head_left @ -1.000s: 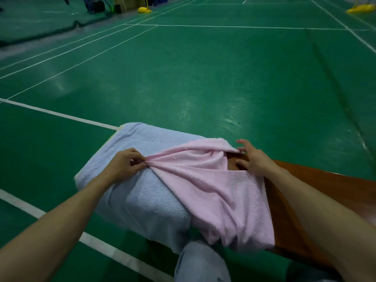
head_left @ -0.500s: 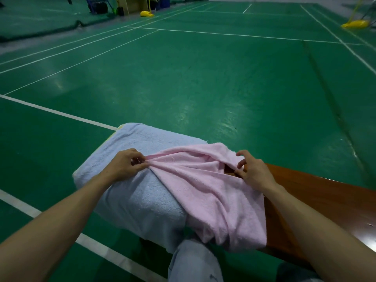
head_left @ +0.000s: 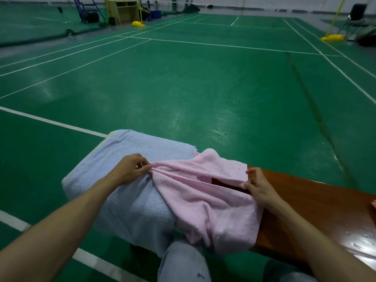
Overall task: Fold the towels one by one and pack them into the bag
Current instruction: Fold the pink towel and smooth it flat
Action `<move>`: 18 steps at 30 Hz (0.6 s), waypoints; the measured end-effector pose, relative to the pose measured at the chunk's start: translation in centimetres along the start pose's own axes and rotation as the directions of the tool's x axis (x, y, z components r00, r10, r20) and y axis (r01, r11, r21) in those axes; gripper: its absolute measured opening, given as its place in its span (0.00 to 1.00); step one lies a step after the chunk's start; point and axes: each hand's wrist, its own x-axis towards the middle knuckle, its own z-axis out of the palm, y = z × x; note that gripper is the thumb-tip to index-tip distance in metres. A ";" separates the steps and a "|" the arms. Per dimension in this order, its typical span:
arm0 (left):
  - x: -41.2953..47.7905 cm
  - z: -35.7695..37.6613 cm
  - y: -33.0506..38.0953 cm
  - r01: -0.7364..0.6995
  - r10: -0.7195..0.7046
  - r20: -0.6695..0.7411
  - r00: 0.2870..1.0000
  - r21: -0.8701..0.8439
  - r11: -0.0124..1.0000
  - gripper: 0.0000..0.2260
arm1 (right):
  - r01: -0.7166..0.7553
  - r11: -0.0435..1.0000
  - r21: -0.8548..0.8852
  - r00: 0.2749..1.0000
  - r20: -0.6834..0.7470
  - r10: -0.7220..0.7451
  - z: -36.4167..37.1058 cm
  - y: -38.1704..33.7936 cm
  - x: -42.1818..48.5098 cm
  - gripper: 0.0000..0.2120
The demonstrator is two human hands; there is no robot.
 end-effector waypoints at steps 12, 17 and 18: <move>0.4 0.1 0.7 -0.001 0.002 -0.019 1.000 0.058 0.998 0.09 | -0.018 0.999 0.032 0.985 -0.170 0.023 0.1 -0.4 0.2 0.07; 0.4 0.2 0.8 -0.004 0.005 -0.010 1.000 0.066 0.998 0.09 | 0.030 0.999 -0.014 0.978 -0.207 -0.032 0.0 -0.2 -0.1 0.12; 0.5 0.2 0.8 -0.004 0.004 -0.010 1.000 0.069 0.998 0.10 | 0.046 0.999 -0.017 0.977 -0.206 -0.048 -0.1 -0.2 -0.3 0.13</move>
